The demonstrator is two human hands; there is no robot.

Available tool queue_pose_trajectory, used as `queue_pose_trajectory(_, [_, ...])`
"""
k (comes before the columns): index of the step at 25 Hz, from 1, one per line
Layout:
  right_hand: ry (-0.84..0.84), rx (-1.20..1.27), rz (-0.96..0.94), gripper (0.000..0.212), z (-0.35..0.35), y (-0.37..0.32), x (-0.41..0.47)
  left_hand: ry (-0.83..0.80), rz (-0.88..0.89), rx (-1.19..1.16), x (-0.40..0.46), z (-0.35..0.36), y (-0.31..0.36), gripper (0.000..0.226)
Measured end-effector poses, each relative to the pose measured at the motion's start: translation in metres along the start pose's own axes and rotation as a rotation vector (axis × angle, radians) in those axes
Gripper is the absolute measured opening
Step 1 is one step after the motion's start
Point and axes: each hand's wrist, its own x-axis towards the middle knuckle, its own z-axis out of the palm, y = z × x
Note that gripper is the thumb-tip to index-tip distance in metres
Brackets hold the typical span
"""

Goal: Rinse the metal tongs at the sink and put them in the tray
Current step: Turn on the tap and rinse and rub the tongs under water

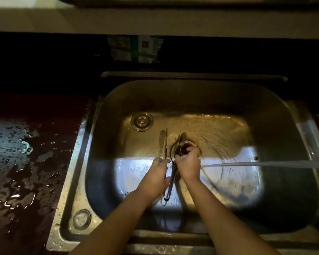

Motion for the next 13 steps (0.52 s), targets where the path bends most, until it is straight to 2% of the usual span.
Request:
queue_pose_trajectory(1, [0.021,0.064,0.075,0.032,-0.007,-0.001,0.004,0.048,0.002,-0.134,-0.003,-0.002,0.005,0.052])
queue_pose_trajectory(3, [0.01,0.118,0.136,0.012,-0.025,-0.003,0.006,0.058,-0.096,-0.491,-0.009,-0.005,0.018,0.043])
queue_pose_trajectory(5, [0.024,0.209,0.155,0.021,-0.042,-0.004,-0.002,-0.014,-0.223,-0.74,-0.015,-0.006,0.03,0.022])
queue_pose_trajectory(7, [0.068,0.312,0.163,0.021,-0.058,-0.001,-0.015,-0.099,-0.275,-0.86,-0.021,-0.006,0.041,0.013])
queue_pose_trajectory(10, [0.068,0.457,0.184,0.02,-0.075,0.011,-0.032,-0.205,-0.33,-1.043,-0.032,-0.004,0.055,0.018])
queue_pose_trajectory(13, [0.045,0.553,0.21,0.017,-0.088,0.024,-0.042,-0.296,-0.288,-1.092,-0.044,0.0,0.07,0.015])
